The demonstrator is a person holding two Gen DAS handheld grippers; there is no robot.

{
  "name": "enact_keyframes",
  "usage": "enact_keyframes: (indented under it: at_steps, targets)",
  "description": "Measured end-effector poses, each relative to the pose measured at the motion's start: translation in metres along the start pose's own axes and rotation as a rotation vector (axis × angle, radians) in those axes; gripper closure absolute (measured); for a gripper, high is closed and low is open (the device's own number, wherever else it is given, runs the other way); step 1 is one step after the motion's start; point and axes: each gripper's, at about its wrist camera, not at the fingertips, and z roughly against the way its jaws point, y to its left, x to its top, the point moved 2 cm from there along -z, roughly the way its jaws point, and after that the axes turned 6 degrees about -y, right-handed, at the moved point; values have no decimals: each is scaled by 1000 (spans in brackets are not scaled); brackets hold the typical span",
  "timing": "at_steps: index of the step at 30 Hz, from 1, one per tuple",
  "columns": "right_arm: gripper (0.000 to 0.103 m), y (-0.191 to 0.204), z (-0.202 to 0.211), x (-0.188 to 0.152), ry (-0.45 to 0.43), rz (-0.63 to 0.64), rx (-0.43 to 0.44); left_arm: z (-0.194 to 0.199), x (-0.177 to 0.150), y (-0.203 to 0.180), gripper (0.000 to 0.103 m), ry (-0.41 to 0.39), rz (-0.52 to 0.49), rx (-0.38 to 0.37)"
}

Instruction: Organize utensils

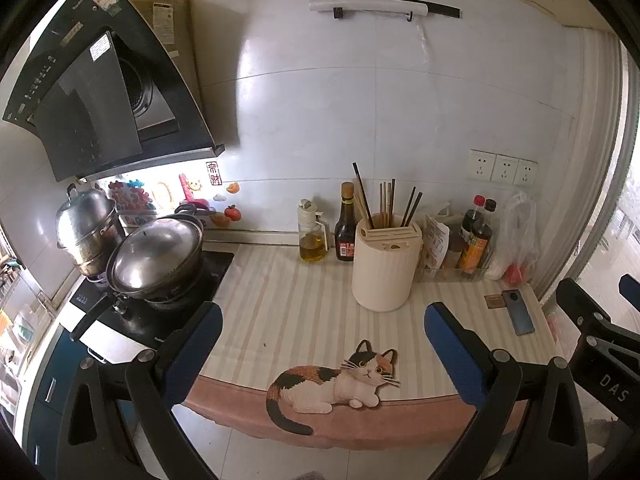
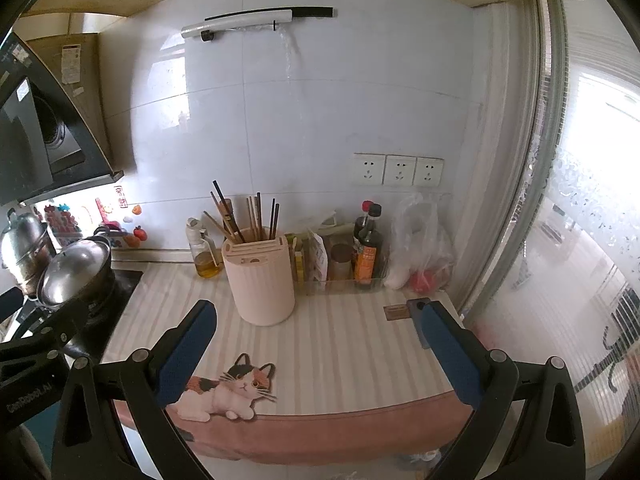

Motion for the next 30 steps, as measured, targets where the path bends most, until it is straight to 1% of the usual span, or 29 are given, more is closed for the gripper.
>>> enact_keyframes:
  at_steps: [13,17,30]
  targets:
    - [0,2,-2,-1,-1,1,2,-5,5,-5,0,-5,-3,-4]
    - [0,3,-1,-3,-4,4,-2,-4,7,-5,0,-18,-7,-8]
    - [0,8,-2,-5,-4,16,6,-3,7,-3,0,-19,-3,-9]
